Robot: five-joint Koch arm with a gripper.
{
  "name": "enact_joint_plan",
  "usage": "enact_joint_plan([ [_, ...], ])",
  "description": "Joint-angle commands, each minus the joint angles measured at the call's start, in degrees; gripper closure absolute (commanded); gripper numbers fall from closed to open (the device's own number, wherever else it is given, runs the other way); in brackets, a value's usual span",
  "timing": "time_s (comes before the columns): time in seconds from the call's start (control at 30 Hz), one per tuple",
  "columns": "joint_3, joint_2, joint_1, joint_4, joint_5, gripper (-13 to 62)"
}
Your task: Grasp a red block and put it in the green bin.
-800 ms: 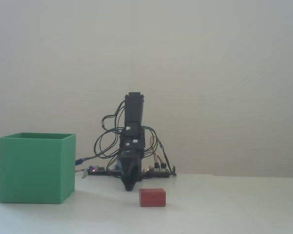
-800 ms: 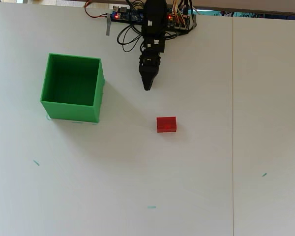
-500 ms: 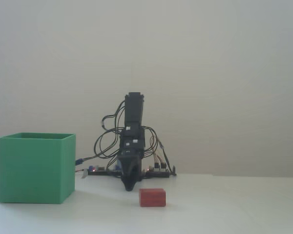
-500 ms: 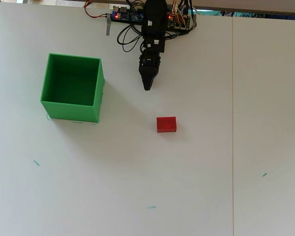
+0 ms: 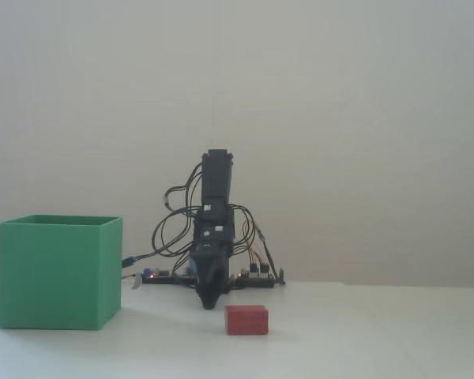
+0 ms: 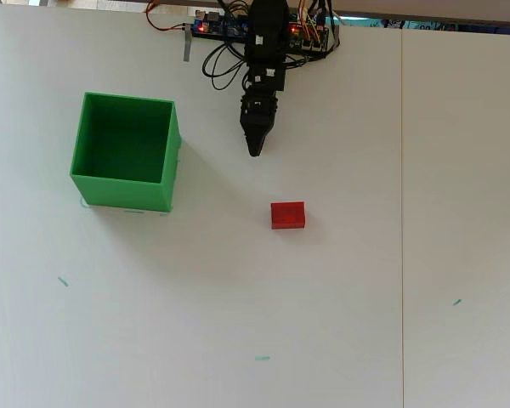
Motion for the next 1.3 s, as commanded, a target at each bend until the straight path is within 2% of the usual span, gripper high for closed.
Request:
enact_joint_plan([
  [0.0, 3.43, 4.83, -0.53, 3.25, -0.09, 15.9],
  [1.0, 3.43, 4.83, -0.44, 3.25, -0.09, 15.9],
  [1.27, 3.43, 4.83, -6.68, 3.25, -0.09, 15.9],
])
